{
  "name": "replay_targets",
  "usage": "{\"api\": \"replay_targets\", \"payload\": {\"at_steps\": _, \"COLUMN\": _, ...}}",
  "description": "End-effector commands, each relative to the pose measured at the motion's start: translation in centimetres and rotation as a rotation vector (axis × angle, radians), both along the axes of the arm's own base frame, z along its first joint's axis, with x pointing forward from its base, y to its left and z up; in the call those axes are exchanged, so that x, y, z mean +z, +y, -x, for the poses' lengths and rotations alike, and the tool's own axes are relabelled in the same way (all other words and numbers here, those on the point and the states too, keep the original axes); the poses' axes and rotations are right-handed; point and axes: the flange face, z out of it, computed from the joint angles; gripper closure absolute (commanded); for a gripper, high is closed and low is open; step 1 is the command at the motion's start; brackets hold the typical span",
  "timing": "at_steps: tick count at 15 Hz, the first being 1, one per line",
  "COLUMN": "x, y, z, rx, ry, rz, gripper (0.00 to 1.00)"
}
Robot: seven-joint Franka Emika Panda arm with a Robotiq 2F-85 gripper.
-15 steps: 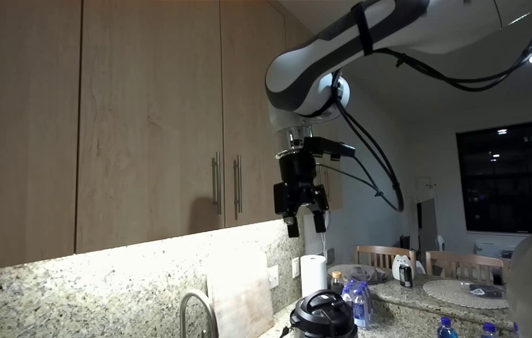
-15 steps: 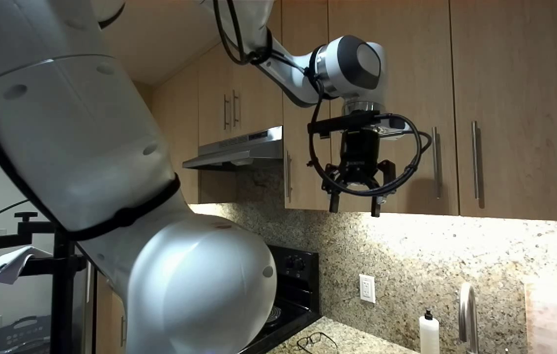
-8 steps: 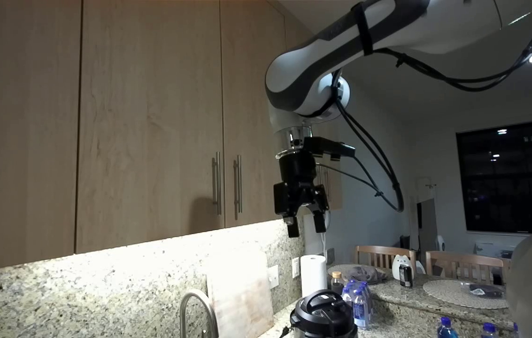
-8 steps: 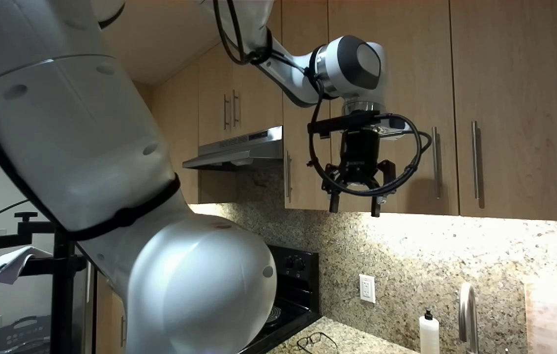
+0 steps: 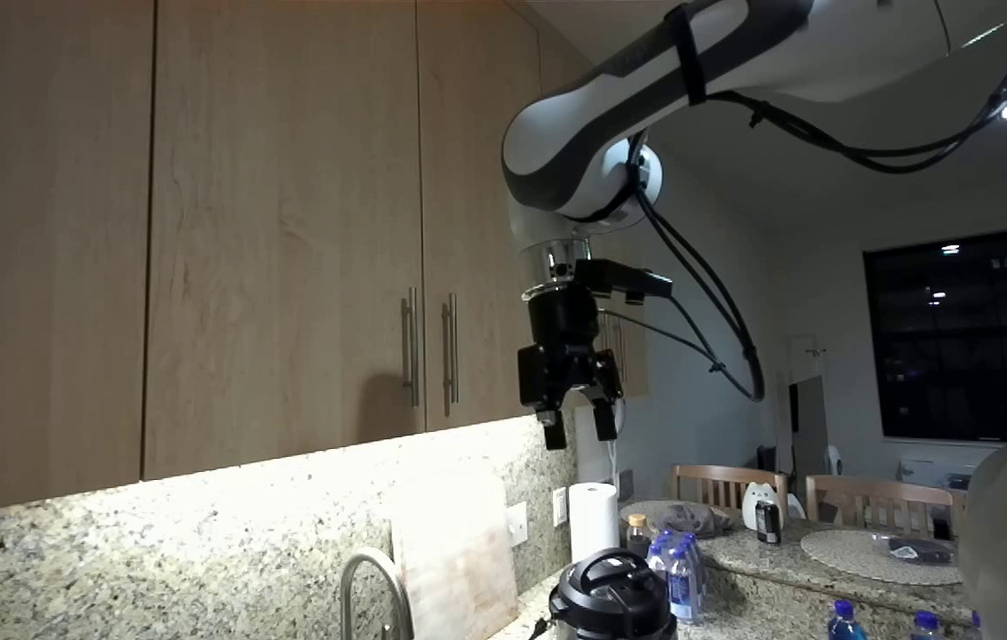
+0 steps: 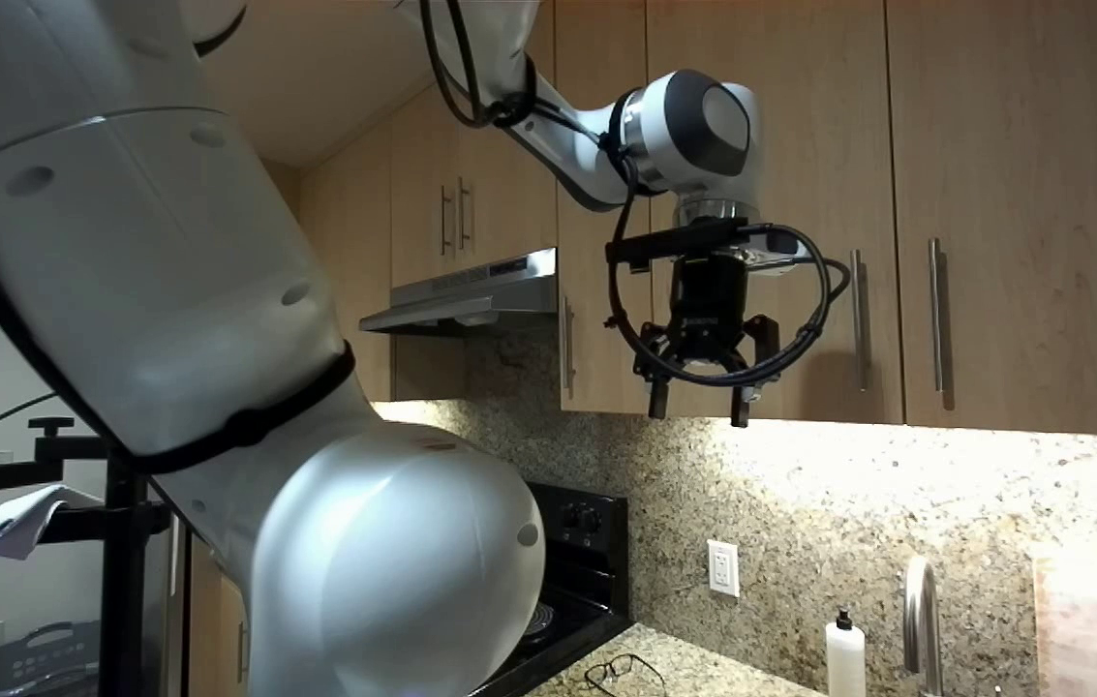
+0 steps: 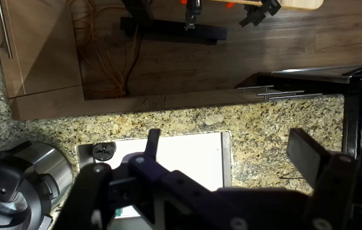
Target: Open the cupboard door
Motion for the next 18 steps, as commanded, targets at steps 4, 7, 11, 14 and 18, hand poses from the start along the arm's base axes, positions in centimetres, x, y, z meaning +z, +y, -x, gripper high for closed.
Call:
{"api": "replay_targets", "payload": {"at_steps": 4, "x": 1.3, "y": 2.6, "z": -3.5, "rx": -0.023, "ry": -0.105, "rz": -0.008, "gripper": 0.0}}
{"api": "replay_targets", "payload": {"at_steps": 7, "x": 3.2, "y": 5.1, "z": -7.0, "rx": -0.068, "ry": -0.255, "rz": -0.008, "gripper": 0.0}}
{"api": "replay_targets", "payload": {"at_steps": 11, "x": 6.0, "y": 6.5, "z": -10.9, "rx": -0.166, "ry": -0.403, "rz": 0.002, "gripper": 0.0}}
{"api": "replay_targets", "payload": {"at_steps": 14, "x": 8.4, "y": 6.0, "z": -12.0, "rx": -0.261, "ry": -0.474, "rz": 0.006, "gripper": 0.0}}
{"api": "replay_targets", "payload": {"at_steps": 18, "x": 11.3, "y": 6.9, "z": -11.8, "rx": -0.415, "ry": -0.573, "rz": 0.084, "gripper": 0.0}}
